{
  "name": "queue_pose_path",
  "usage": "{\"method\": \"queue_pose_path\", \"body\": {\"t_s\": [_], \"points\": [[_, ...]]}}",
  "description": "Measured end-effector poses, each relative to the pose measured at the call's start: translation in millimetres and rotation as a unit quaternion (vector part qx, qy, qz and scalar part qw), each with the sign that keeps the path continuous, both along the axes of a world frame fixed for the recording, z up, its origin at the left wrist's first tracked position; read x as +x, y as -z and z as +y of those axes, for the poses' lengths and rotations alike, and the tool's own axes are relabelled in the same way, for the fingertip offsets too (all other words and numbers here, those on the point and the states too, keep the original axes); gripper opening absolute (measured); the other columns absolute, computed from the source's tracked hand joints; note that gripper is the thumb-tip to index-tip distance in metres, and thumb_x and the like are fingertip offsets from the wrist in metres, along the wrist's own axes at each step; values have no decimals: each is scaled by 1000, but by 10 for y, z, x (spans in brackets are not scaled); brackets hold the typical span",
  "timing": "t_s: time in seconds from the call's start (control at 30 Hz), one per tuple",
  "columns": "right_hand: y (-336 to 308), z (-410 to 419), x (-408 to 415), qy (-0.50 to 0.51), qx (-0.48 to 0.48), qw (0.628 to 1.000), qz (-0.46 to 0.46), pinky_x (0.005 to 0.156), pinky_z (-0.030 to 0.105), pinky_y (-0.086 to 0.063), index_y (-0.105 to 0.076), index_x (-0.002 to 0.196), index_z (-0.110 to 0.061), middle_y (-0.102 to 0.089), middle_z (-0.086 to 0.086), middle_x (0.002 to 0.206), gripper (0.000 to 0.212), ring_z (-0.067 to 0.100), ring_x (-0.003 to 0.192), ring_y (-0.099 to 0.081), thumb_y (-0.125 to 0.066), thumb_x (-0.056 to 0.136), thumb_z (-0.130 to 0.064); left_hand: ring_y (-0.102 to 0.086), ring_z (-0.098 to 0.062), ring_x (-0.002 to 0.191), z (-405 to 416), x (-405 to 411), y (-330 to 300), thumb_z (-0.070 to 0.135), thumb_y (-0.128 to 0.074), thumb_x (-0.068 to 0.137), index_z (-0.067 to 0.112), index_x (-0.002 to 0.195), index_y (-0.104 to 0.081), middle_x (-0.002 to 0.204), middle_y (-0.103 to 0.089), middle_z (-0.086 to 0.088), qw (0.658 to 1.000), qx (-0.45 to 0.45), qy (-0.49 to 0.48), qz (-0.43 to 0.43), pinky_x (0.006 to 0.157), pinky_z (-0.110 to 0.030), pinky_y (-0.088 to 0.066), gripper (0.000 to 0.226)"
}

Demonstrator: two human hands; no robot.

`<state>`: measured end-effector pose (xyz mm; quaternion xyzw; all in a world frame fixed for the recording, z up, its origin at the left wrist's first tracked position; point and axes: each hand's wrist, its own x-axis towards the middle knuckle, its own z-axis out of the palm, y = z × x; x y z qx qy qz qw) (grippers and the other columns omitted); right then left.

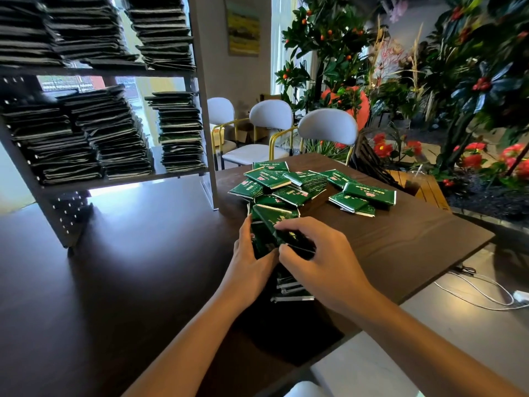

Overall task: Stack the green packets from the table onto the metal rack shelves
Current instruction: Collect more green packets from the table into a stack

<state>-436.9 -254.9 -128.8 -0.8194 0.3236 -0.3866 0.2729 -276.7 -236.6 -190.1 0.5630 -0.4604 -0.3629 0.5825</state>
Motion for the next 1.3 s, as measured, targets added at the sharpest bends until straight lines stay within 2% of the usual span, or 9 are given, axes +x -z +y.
{"method": "queue_pose_path", "body": {"t_s": [0.23,0.33,0.5,0.7,0.83,0.93,1.03,1.17,1.3], "points": [[43,45,-39,-41,-20,999,5,86,22,-54,-71,116,-30,-67,-21,109,30,0,106,-62,-66,87,-39,-48,-28,136,-123,4,-72,33,-58,84,37,141,-44,152,-45,-6,997,20,-32,66,96,-33,-48,60],[38,12,-57,-51,37,997,-40,79,25,-56,-74,109,-25,-72,-16,100,18,4,98,-67,-69,92,-19,-50,-27,136,-99,-24,20,10,-40,105,55,126,-44,152,-46,-3,998,33,-41,45,96,-36,-52,50],[-55,-60,-80,-84,86,990,-69,81,26,-56,-77,99,-19,-75,-7,92,19,11,93,-69,-62,95,-7,-52,-20,134,-28,-45,-79,36,-41,108,75,94,-57,143,-55,5,994,33,-24,99,112,-52,-42,44],[-76,-136,-62,-75,149,976,-141,78,23,-55,-76,91,-12,-75,4,82,25,14,83,-70,-57,96,3,-62,-25,108,56,-5,-207,15,-49,102,46,110,-50,129,-61,-9,993,43,18,108,85,-40,-53,32],[32,-155,16,-4,191,964,-186,80,32,-55,-74,93,-20,-73,1,93,26,14,91,-68,-58,94,0,-63,-32,117,85,-3,-225,16,-52,100,37,124,-47,133,-59,-14,993,51,25,102,88,-43,-56,32],[108,-100,109,35,197,966,-164,83,17,-47,-64,112,-35,-61,-10,116,27,-5,105,-58,-62,94,-14,-66,-26,111,74,16,-202,30,-63,91,35,133,-48,135,-54,-12,994,50,23,100,77,-29,-58,45],[125,-66,176,-9,276,943,-185,65,4,-46,-56,125,-27,-55,-16,116,36,-24,84,-57,-56,98,-4,-65,-26,113,60,35,-166,46,-69,72,37,141,-43,138,-51,-10,993,57,31,96,84,-34,-58,74],[55,-109,201,-30,301,936,-181,72,18,-52,-59,123,-34,-56,-10,128,39,4,112,-59,-58,95,-6,-65,-26,112,62,36,-139,36,-72,81,38,139,-41,135,-53,-8,996,46,14,79,83,-34,-60,66],[-60,-321,224,-20,349,921,-171,94,49,-55,-68,108,-31,-67,5,117,26,28,108,-66,-59,95,-11,-67,-28,109,42,86,-115,54,-71,59,44,134,-45,131,-56,-7,997,30,-46,60,85,-45,-61,80]]}}
